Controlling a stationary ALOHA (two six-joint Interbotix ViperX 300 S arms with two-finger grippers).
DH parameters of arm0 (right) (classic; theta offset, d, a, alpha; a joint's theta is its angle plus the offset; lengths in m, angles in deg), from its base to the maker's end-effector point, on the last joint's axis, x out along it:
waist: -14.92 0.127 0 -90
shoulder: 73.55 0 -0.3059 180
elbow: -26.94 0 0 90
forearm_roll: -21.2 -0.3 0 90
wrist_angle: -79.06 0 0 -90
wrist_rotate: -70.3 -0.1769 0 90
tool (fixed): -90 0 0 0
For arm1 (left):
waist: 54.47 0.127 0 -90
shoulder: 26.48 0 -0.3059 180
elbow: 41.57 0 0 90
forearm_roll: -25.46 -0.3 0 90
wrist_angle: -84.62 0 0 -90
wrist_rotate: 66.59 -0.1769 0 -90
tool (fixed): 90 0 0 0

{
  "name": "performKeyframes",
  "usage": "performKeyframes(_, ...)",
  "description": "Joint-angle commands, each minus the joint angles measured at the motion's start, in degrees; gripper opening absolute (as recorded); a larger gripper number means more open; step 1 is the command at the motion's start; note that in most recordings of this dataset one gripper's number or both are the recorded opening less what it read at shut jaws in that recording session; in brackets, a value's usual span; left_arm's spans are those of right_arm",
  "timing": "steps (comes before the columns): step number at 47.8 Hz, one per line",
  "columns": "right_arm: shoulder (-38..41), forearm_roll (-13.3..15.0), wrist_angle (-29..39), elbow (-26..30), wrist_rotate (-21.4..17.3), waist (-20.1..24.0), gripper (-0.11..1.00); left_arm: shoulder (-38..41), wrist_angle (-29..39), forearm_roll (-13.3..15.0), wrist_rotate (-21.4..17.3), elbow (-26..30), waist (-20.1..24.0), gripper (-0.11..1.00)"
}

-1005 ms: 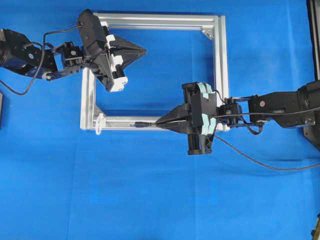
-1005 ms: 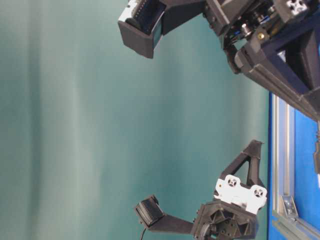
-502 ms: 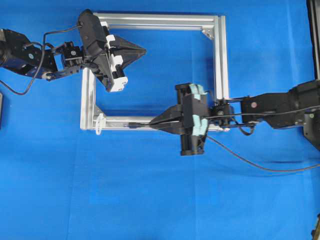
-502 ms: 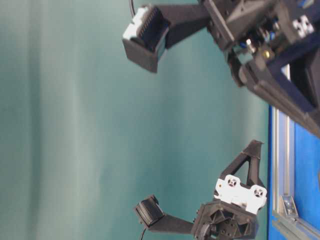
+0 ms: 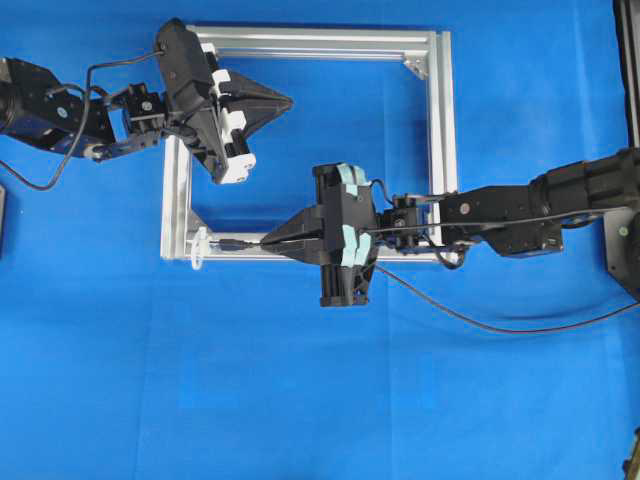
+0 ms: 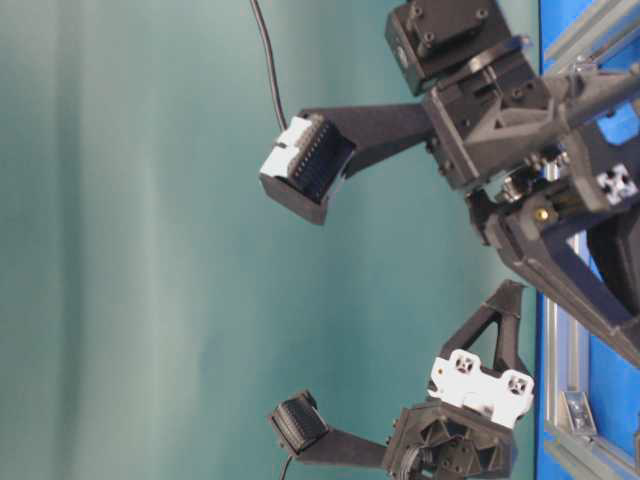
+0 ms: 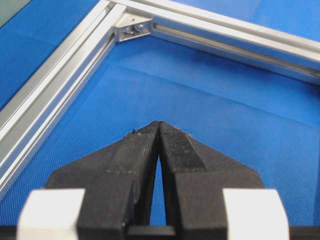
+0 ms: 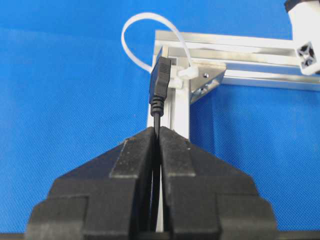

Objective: Insert the wire through the string loop located on the left side.
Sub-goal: 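Carry the USB plug with the right gripper toward the white zip-tie loop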

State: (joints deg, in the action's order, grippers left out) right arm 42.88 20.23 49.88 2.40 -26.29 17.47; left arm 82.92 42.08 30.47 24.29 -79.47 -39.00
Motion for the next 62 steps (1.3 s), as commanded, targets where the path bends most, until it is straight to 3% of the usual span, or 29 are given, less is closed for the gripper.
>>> performKeyframes(1, -0.8, -0.1, -0.2, 1.2, 0.1, -0.2, 0.0, -1.9, -0.3, -0.2, 0.0, 0.5, -0.2, 0.0)
performKeyframes(62, 0.4, -0.1, -0.4, 2.0, 0.1, -0.2, 0.0, -1.9, -0.3, -0.1, 0.0, 0.4, -0.2, 0.0)
